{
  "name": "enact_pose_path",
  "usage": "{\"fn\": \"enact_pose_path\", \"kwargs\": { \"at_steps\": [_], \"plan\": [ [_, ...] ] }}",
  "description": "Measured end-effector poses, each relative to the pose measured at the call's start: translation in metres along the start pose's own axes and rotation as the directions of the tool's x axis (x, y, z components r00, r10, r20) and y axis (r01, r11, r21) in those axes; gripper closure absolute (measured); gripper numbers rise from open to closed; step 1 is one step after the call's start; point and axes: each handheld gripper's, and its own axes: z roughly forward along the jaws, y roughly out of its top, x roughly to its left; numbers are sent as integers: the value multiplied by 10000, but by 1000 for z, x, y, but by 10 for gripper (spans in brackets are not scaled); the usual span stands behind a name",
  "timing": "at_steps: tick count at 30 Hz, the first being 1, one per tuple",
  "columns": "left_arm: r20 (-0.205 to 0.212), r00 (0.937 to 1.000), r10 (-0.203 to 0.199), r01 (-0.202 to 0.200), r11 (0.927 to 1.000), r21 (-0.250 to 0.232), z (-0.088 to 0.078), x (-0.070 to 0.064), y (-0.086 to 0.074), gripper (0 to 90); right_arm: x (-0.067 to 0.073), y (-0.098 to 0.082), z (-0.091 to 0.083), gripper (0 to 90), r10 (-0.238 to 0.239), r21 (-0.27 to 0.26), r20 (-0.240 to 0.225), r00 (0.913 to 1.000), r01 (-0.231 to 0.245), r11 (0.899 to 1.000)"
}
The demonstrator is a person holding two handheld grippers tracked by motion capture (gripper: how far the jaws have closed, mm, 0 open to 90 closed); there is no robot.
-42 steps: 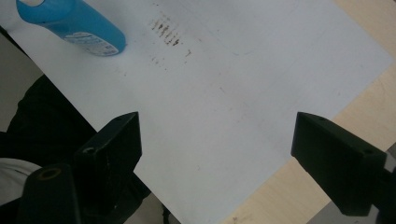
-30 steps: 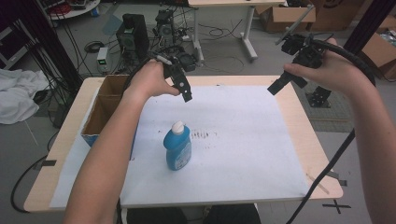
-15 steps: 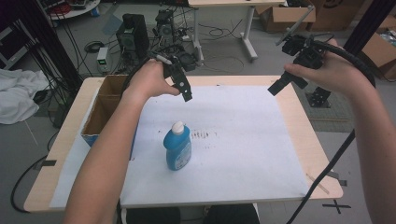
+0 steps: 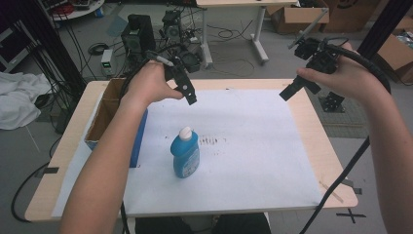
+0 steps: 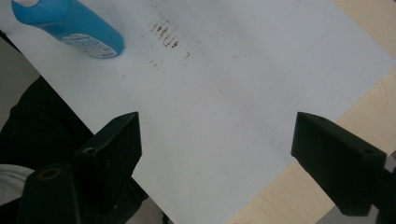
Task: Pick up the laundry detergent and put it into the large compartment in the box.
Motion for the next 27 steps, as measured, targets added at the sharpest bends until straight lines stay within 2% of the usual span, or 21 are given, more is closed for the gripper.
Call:
{"fn": "enact_pose_path", "kwargs": {
  "at_steps": [6, 12, 17, 27],
  "plan": [
    [-59, 9994, -353, 351, 9990, -286, -14, -9, -7, 155, 4, -3, -1, 160, -99, -79, 23, 9999, 100, 9999],
    [-93, 9996, -285, 280, 9988, -412, -22, -22, -13, 154, 6, -4, -1, 160, -141, -145, 4, 9999, 141, 9998],
    [65, 9991, -424, 427, 9969, -653, -25, -34, -22, 151, 7, -6, 0, 160, -153, -143, -19, 9999, 152, 9998],
    [235, 9972, -717, 725, 9968, -341, -24, -50, -29, 153, 6, -4, 5, 160, -236, -192, -61, 9997, 235, 9995]
  ]
}}
